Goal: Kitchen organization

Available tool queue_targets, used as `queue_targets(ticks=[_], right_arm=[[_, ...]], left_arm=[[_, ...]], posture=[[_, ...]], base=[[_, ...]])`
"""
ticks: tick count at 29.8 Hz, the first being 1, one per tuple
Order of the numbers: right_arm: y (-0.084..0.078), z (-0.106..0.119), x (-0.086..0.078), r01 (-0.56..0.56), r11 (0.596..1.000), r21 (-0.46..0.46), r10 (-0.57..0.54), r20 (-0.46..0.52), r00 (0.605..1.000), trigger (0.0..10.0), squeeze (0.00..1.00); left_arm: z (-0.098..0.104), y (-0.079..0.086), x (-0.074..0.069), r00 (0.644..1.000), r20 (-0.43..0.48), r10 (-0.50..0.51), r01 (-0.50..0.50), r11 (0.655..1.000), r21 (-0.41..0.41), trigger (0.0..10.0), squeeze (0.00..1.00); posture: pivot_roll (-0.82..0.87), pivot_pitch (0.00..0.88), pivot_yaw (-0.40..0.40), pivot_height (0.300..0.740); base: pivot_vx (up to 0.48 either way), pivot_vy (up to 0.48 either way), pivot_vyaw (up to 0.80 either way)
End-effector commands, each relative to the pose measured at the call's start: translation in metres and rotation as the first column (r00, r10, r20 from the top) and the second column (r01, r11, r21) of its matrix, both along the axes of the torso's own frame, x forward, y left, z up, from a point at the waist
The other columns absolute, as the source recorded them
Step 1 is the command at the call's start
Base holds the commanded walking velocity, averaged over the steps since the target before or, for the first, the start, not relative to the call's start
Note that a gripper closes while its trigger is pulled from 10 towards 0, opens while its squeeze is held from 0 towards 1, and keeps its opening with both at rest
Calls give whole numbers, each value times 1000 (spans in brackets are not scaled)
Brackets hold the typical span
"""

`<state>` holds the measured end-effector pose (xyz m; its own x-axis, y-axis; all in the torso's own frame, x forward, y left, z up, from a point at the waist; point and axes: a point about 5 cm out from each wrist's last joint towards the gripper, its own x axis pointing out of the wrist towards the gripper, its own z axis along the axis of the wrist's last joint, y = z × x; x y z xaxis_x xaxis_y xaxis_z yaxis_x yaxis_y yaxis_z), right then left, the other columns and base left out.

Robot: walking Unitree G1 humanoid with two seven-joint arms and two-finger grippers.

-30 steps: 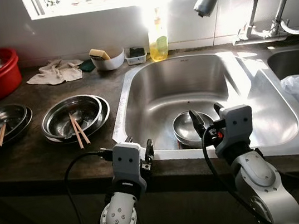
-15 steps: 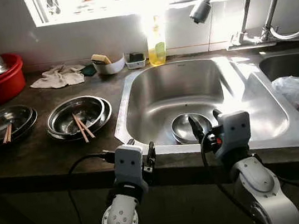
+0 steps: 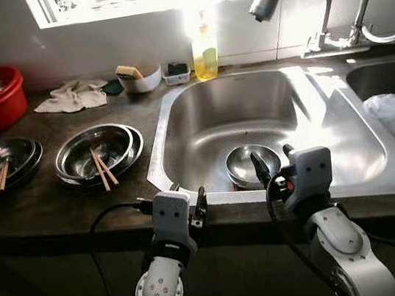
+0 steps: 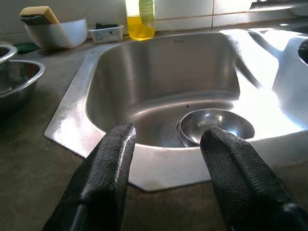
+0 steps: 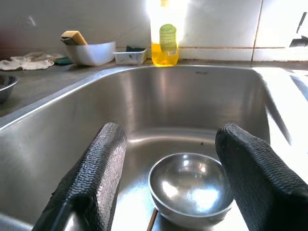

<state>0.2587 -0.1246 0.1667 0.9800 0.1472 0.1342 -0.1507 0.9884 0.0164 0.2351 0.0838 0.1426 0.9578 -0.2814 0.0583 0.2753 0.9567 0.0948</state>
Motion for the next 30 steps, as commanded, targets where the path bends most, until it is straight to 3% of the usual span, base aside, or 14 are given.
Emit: queue_targets(ticks=[1, 30], right_arm=[[2, 0, -1, -2, 1000, 3, 2, 0, 1000, 10000, 0], [4, 0, -1, -3, 1000, 8, 3, -4, 1000, 10000, 0]], left_arm=[[-1, 2, -1, 1000, -7, 1, -1, 1000, 3, 10000, 0], [-2, 3, -1, 1000, -10, 1, -1, 1000, 9, 10000, 0]], posture=[[30, 29, 11, 740], [33, 32, 16, 740]], base=[[-322, 0, 0], [-319, 0, 0]])
